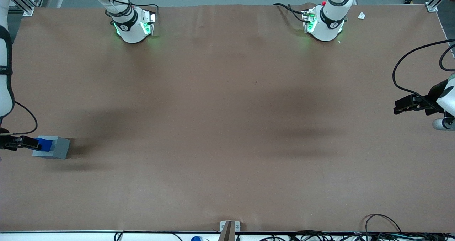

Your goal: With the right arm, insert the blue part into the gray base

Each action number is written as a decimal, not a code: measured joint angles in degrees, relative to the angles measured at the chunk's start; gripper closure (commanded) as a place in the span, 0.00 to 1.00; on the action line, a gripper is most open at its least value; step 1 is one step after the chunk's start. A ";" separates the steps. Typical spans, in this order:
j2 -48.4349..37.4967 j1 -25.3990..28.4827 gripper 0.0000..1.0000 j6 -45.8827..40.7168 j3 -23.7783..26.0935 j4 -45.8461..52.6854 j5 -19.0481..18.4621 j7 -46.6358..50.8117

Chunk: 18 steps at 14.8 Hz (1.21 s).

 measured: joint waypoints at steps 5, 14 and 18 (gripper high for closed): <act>-9.92 5.66 0.00 -8.07 1.11 -0.47 0.20 5.38; -26.94 11.51 0.00 -10.29 1.05 -13.03 0.13 14.34; -33.78 11.51 0.00 -11.88 0.99 -18.42 -0.27 14.34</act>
